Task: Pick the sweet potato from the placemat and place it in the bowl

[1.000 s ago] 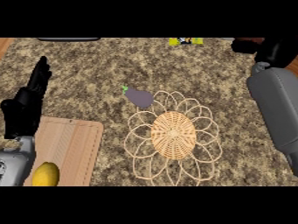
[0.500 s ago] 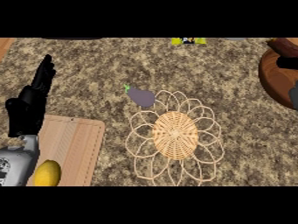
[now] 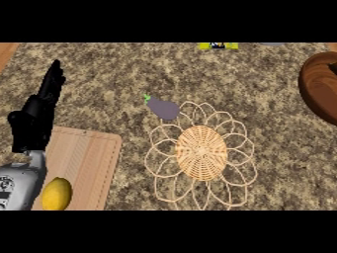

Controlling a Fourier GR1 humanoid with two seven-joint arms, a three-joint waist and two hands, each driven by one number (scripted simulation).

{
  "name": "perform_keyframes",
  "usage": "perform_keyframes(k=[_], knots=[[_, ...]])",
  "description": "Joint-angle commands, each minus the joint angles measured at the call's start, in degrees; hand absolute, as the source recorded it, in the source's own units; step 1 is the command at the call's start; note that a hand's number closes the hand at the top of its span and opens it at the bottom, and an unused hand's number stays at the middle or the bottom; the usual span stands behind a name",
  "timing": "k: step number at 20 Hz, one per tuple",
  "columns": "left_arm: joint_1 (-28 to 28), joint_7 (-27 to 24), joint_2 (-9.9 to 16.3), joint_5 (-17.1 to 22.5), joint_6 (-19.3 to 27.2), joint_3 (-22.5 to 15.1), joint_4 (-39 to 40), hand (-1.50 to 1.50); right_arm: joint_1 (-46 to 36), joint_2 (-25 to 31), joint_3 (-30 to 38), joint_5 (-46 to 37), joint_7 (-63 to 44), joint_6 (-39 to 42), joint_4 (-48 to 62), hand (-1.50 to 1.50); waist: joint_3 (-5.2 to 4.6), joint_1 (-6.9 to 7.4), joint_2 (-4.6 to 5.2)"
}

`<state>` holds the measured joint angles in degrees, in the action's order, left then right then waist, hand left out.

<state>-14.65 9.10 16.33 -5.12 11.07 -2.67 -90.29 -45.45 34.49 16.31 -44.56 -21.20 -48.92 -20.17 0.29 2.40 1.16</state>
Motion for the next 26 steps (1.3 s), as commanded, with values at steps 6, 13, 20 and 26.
perform_keyframes(k=[6,13,20,26], knots=[[-0.3,1.0,-0.6,0.2,-0.3,-0.2,-1.5,0.00,2.3,0.1,11.5,14.9,20.9,7.2,0.1,-1.50,0.26,0.58,0.32],[-1.2,0.5,-1.2,-2.5,0.8,-0.6,0.9,0.00,0.8,1.0,18.4,22.6,33.5,7.9,-0.2,-1.50,0.01,-0.20,-0.03],[3.4,-1.5,0.3,0.0,-1.9,2.6,-0.5,0.00,6.3,2.8,24.5,31.4,41.9,15.9,-0.5,-1.50,-0.18,-1.49,-0.81],[1.8,-0.4,0.3,-0.6,-2.4,4.3,0.4,0.00,14.7,-2.3,24.2,37.5,44.7,21.9,-11.5,-1.50,-0.32,-2.84,-1.35]])
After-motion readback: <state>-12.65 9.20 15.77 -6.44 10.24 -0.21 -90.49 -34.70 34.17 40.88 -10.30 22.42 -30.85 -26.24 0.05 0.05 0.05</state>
